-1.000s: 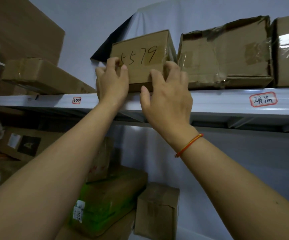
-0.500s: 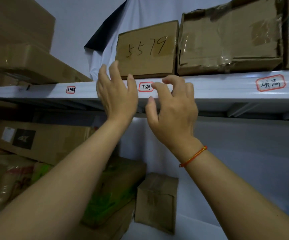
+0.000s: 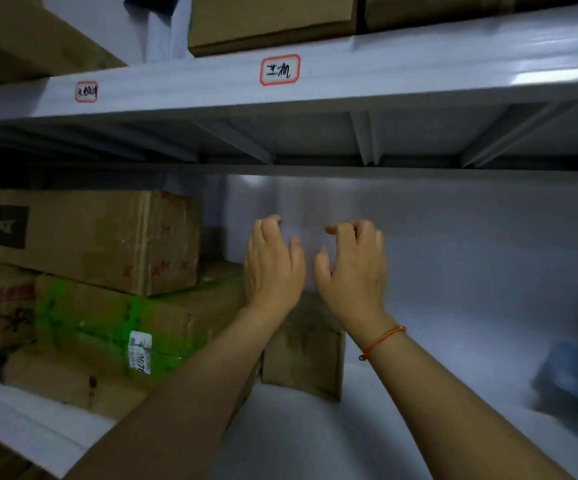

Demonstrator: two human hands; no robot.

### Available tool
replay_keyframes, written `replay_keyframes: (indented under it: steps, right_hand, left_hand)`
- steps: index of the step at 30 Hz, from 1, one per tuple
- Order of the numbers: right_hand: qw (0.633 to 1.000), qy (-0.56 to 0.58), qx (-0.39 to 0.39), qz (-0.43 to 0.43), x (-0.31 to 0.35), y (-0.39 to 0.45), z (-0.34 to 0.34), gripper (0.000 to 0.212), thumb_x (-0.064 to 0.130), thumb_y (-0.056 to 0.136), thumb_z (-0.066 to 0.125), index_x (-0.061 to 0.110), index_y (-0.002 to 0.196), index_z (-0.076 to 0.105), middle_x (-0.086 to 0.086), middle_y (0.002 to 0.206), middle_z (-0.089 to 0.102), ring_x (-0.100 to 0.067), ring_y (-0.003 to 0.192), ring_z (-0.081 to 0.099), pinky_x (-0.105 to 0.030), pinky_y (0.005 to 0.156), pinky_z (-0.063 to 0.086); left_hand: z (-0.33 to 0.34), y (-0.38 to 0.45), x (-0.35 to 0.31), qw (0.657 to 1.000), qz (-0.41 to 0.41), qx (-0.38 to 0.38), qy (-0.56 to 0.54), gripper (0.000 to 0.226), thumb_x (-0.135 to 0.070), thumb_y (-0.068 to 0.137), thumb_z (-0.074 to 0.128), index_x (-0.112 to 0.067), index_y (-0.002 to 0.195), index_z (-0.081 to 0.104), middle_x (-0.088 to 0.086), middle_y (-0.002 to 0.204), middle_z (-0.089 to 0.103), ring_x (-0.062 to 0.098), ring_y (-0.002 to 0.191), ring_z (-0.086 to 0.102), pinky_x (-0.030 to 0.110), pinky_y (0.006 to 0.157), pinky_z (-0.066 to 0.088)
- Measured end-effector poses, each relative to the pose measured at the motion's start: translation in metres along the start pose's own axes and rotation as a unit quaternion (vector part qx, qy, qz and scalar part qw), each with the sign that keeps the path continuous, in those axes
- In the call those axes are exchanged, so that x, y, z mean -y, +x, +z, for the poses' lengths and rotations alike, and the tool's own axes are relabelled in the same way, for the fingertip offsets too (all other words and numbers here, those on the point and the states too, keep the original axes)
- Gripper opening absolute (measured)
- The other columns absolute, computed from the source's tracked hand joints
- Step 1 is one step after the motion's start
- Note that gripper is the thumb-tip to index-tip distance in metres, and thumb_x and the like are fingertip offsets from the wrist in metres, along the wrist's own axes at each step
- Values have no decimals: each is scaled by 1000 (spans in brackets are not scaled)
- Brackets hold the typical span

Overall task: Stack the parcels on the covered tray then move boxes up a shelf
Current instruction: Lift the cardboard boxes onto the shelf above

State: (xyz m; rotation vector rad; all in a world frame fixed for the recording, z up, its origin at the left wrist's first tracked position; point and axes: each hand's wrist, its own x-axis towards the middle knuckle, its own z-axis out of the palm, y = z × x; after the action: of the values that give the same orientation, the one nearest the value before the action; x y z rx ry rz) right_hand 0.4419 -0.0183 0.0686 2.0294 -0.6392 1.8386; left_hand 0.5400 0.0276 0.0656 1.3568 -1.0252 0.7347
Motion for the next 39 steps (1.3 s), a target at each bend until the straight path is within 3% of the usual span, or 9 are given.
replay_keyframes:
  steps: [4,9,14,16,20,26,30,34,39]
  right_hand:
    - [980,-41,136,140,-40,-39,25,37,21,84,57,7,118,57,-16,113,57,-35,105,52,-41,77,49]
    - [865,-13,348,362,-81,-84,52,56,43,94,48,3,133,43,-19,132,52,-38,123,47,-40,99,42]
    - [795,119,429,412,-89,-103,59,64,59,94,39,12,138,42,-9,141,50,-29,129,47,-34,107,36]
    - [780,173,426,424,-85,-104,61,64,65,88,46,19,132,47,-2,135,56,-25,122,53,-39,107,39]
    - [797,149,413,415,-84,-108,58,66,54,80,66,21,132,43,-3,130,58,-26,117,56,-43,101,46]
    - [846,109,352,386,-83,-99,17,68,34,80,70,30,138,34,-4,125,61,-32,113,58,-46,95,49]
    - [856,134,304,396,-78,-85,-26,72,31,83,68,34,144,28,-3,133,56,-31,118,55,-47,100,46]
    - [878,147,267,368,-65,-77,-71,65,34,83,66,39,139,32,4,133,54,-26,116,55,-44,98,45]
    - [900,171,225,331,-47,-73,-132,70,38,83,65,45,141,26,1,131,48,-25,112,56,-48,94,50]
  left_hand:
    - [32,-13,37,985,-111,127,23,41,-23,99,44,-4,135,42,15,136,48,31,125,46,39,105,38]
    - [64,-32,72,932,-269,244,-10,51,-29,101,40,-1,143,33,18,147,39,33,133,40,36,109,32]
    - [86,-44,91,864,-421,272,-56,53,-33,101,39,-1,142,32,21,142,43,38,125,47,38,99,39]
    - [88,-47,95,838,-472,264,-71,57,-33,98,45,-2,143,29,20,137,48,37,118,52,40,93,43]
    - [84,-53,95,830,-484,257,-100,61,-32,91,54,-4,142,35,16,130,53,31,106,56,33,85,47]
    - [63,-57,57,876,-414,199,-146,35,-38,84,64,-11,105,60,9,105,64,31,100,59,39,93,49]
    - [42,-61,18,883,-380,181,-209,40,-40,72,74,-20,106,62,1,105,68,25,101,64,41,94,52]
    - [17,-66,-16,895,-333,162,-248,28,-23,84,72,-26,108,58,-3,106,65,19,101,63,34,91,52]
    - [-26,-79,-73,930,-288,114,-198,55,-42,85,65,-28,136,48,0,133,56,24,120,54,45,103,45]
